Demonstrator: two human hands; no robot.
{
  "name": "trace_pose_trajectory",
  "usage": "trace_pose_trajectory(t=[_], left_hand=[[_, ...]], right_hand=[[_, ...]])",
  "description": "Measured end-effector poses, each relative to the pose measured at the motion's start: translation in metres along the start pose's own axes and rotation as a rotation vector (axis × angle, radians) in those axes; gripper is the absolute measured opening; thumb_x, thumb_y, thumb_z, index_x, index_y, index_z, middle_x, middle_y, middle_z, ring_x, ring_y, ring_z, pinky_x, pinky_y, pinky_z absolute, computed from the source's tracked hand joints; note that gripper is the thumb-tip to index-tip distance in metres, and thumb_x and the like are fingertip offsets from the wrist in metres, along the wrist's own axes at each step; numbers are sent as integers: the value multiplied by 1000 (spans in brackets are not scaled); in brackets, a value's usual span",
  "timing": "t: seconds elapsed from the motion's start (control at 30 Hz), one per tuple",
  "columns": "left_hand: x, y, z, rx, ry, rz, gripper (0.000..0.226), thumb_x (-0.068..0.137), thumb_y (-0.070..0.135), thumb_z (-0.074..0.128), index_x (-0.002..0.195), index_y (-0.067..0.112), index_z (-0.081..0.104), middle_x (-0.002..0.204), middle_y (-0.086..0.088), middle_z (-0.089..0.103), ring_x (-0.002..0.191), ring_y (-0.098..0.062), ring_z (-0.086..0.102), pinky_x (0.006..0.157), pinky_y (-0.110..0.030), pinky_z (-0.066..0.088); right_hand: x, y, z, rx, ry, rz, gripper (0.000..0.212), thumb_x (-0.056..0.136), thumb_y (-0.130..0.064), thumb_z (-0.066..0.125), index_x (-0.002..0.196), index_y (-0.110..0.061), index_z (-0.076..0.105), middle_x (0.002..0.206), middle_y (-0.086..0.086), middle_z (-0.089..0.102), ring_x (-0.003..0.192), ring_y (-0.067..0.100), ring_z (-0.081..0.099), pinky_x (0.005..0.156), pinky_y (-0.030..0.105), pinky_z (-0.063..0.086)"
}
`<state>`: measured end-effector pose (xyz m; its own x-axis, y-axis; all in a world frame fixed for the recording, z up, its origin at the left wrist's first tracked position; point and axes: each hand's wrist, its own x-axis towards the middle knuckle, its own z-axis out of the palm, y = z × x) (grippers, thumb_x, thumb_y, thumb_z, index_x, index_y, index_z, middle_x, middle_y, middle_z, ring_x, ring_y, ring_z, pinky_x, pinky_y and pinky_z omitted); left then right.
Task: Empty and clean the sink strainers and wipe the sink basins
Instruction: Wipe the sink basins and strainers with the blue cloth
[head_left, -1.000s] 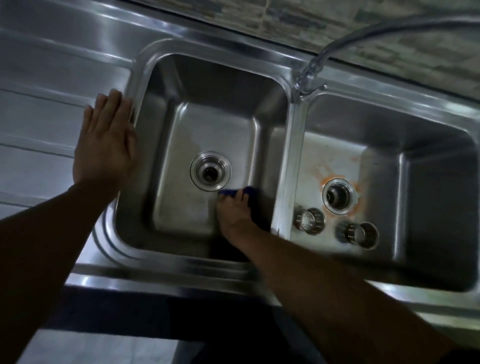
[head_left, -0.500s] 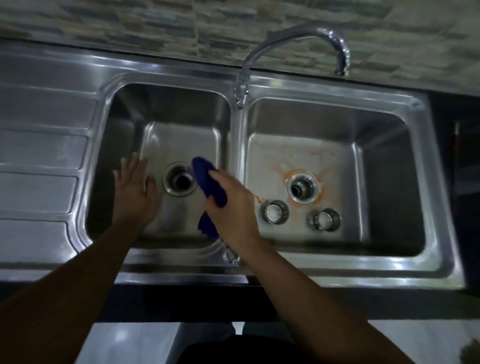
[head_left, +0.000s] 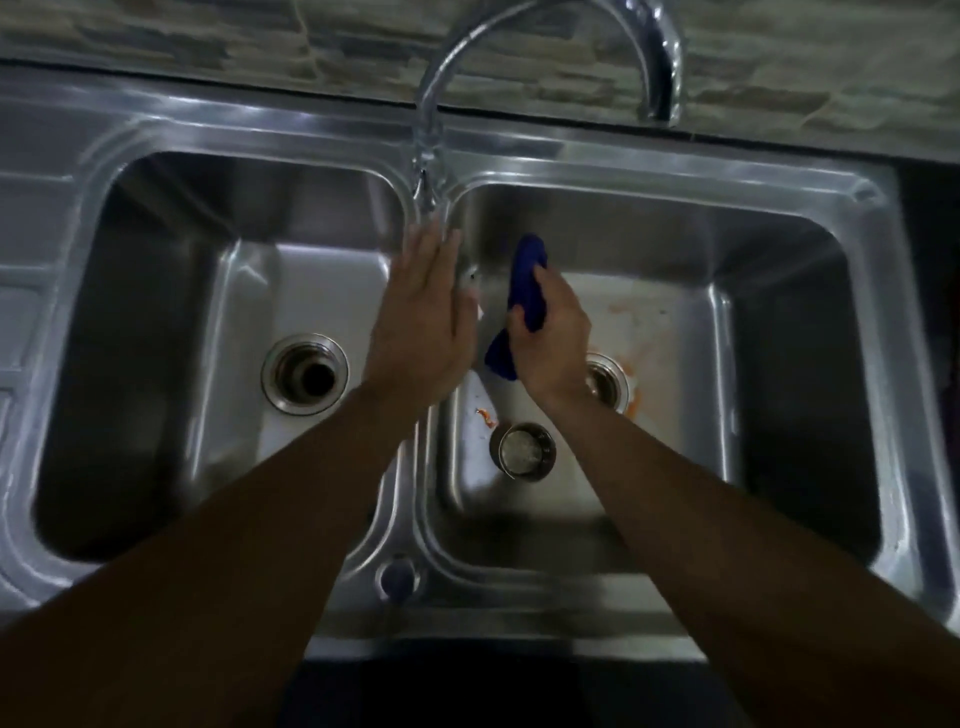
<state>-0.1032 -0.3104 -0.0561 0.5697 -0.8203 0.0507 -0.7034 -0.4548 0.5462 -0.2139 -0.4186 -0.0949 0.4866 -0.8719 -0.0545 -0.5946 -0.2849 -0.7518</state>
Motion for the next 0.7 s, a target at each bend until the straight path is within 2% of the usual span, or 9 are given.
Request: trace_pose_trajectory(t=[0.1, 0.17, 0.2, 0.27, 0.33, 0.4, 0.57, 0.63, 0.7], left_hand=[[0, 5, 16, 144, 4, -5, 59, 106, 37, 25, 156, 7, 25, 166, -15, 20, 157, -25, 12, 128, -46, 12], [1, 4, 18, 156, 27, -14, 59, 106, 36, 23, 157, 6, 24, 166, -15, 21, 156, -24, 13, 128, -44, 12], [2, 3, 18, 157, 41, -16, 58, 106, 34, 24, 157, 6, 24, 166, -16, 21, 156, -24, 14, 128, -43, 12], [4, 4, 19, 172, 69, -14, 55, 107, 30, 27, 156, 4, 26, 165, -16, 24, 156, -25, 17, 129, -41, 11], [4, 6, 20, 185, 85, -8, 53, 107, 26, 29, 155, 3, 29, 164, -17, 26, 155, -25, 20, 129, -40, 11], [2, 7, 19, 180, 88, -6, 52, 106, 23, 30, 154, 2, 30, 163, -17, 27, 155, -26, 20, 128, -41, 13], [2, 10, 17, 148, 116, 5, 52, 104, 22, 30, 152, 1, 35, 162, -18, 31, 153, -27, 24, 128, -45, 16], [1, 10, 17, 152, 116, 1, 53, 105, 23, 30, 152, 1, 36, 161, -18, 32, 153, -27, 24, 127, -45, 17], [2, 10, 17, 158, 106, 1, 53, 104, 24, 30, 152, 1, 36, 162, -18, 31, 154, -27, 23, 128, -45, 16]], right_hand=[[30, 21, 43, -250, -322, -141, 65, 100, -22, 54, 157, -7, 28, 168, 15, 17, 155, 31, 19, 126, 37, 20], [40, 37, 69, -511, -492, -225, 80, 101, -38, 51, 162, -13, 6, 170, 11, -5, 157, 32, -3, 127, 43, 10], [41, 44, 78, -584, -521, -259, 83, 101, -41, 49, 162, -13, -1, 170, 10, -10, 157, 32, -7, 127, 47, 9], [42, 56, 88, -640, -478, -332, 81, 102, -42, 43, 161, -14, -4, 170, 8, -10, 157, 31, -8, 128, 50, 9], [40, 71, 85, -620, -419, -377, 72, 105, -40, 36, 162, -13, 1, 171, 6, -4, 158, 28, -4, 128, 48, 10], [39, 95, 68, -636, -386, -379, 71, 103, -37, 39, 162, -11, 8, 170, 8, 4, 158, 28, 2, 127, 47, 13], [50, 192, -32, -661, -178, -85, 65, 105, -34, 35, 159, -2, 16, 166, 21, 19, 155, 37, 16, 127, 49, 17], [59, 227, -79, -701, -128, 38, 64, 106, -30, 39, 157, 3, 18, 165, 25, 18, 154, 42, 16, 125, 53, 16], [65, 241, -104, -733, -119, 139, 64, 107, -29, 36, 158, 3, 14, 166, 23, 14, 155, 40, 11, 125, 53, 15]])
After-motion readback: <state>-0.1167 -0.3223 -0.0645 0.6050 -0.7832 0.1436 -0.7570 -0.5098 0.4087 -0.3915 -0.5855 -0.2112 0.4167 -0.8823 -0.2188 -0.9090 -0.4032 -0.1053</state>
